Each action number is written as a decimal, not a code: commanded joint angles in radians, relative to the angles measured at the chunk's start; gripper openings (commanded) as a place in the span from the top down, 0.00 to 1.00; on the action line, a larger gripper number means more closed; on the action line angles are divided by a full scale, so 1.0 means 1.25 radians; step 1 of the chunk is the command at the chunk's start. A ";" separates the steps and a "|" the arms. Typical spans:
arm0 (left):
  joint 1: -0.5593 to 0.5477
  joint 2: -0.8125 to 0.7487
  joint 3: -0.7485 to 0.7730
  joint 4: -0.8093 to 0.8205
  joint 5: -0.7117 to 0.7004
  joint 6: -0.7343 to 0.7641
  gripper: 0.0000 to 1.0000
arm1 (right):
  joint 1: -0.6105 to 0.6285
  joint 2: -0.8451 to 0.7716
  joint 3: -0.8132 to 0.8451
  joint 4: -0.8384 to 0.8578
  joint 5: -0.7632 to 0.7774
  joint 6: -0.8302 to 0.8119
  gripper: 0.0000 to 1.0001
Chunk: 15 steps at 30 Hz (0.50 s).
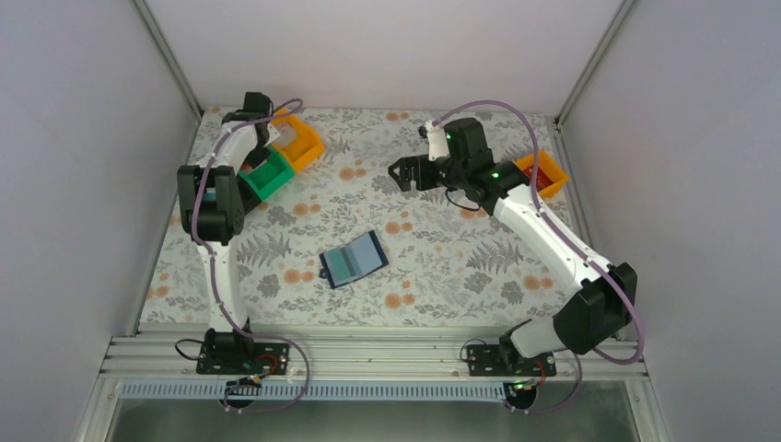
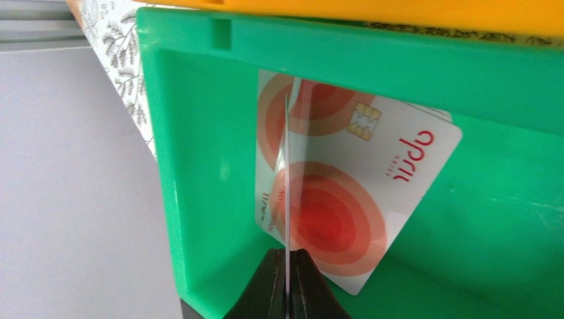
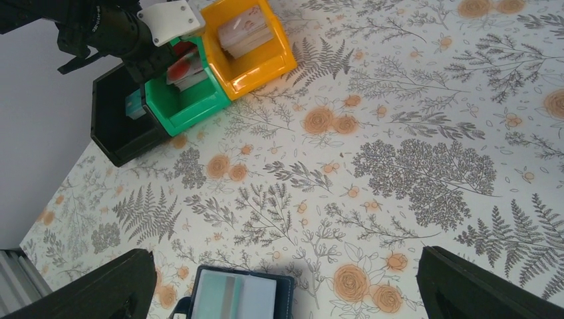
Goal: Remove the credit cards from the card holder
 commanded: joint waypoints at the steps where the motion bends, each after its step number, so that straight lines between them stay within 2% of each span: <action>1: 0.005 -0.009 -0.015 0.037 -0.052 0.027 0.95 | -0.007 0.002 0.002 -0.001 -0.020 -0.008 0.01; 3: 0.005 -0.009 -0.030 0.045 -0.047 0.034 0.81 | -0.007 -0.002 -0.003 0.003 -0.031 -0.015 0.01; 5: 0.005 -0.011 -0.031 0.033 -0.033 0.029 0.71 | -0.008 -0.006 -0.011 0.009 -0.036 -0.018 0.01; 15: 0.005 -0.093 0.002 -0.010 0.038 0.041 0.46 | -0.008 0.031 -0.004 -0.004 -0.094 -0.029 0.01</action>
